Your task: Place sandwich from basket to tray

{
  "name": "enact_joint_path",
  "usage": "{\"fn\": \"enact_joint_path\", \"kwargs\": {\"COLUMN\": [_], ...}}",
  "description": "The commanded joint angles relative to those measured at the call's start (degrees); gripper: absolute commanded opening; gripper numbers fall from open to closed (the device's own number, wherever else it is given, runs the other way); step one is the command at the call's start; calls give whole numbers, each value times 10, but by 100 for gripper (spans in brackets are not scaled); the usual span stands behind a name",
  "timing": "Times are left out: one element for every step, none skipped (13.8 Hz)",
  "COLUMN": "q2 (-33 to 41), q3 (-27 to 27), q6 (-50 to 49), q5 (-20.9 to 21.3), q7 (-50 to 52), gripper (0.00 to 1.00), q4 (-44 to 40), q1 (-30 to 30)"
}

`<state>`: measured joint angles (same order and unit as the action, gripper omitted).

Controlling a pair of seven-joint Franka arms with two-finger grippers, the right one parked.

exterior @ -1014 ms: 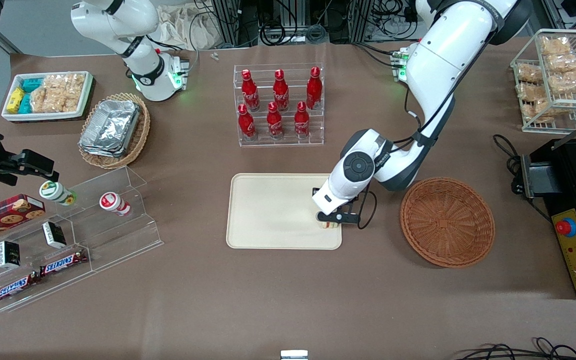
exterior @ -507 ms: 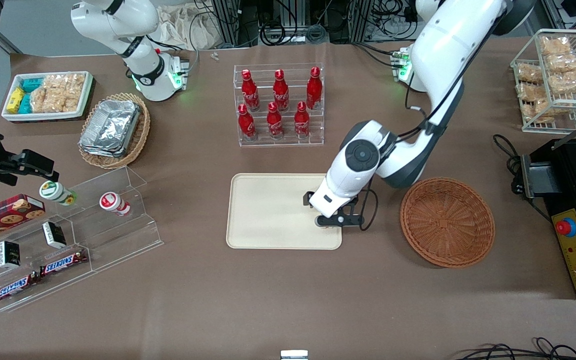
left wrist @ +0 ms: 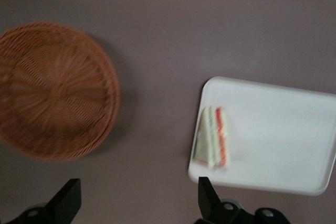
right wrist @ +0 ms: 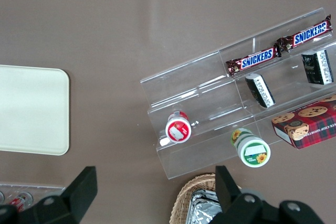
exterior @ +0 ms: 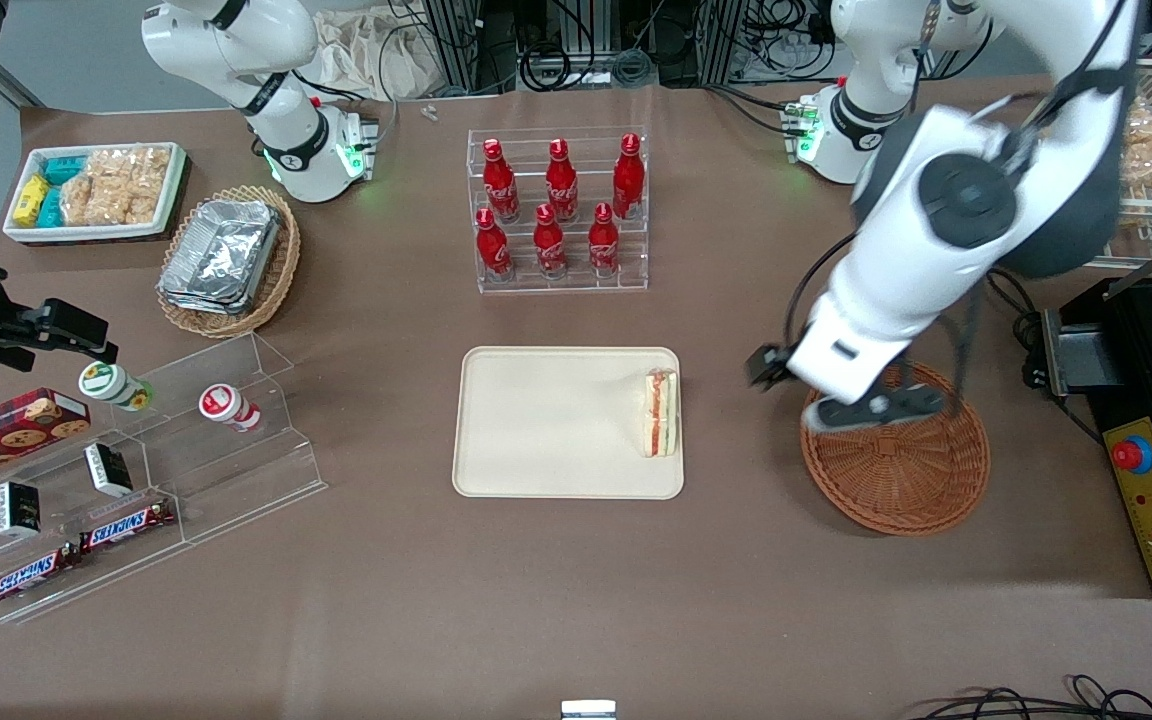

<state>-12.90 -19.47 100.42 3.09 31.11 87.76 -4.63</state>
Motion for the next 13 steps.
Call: {"fn": "enact_joint_path", "kwargs": {"q2": [68, 87, 104, 126, 147, 168, 187, 197, 201, 199, 193, 184, 174], "q3": [-2, 4, 30, 52, 71, 90, 98, 102, 102, 102, 102, 102, 102], "q6": [-82, -106, -132, -152, -168, -174, -174, -173, -173, -172, -170, -170, -170], "q5": [-24, -26, -26, -30, -40, -42, -42, -35, -32, -30, -32, -30, -30], "q7": [-57, -84, -106, -119, -134, -153, -158, -158, -158, -158, -158, -163, -170], "gripper": [100, 100, 100, 100, 100, 100, 100, 100, 100, 100, 100, 100, 100], "q4": [12, 12, 12, 15, 22, 35, 51, 65, 72, 71, 64, 55, 44], "q1": [56, 66, 62, 56, 47, 45, 38, 35, 34, 33, 34, 34, 34]}}
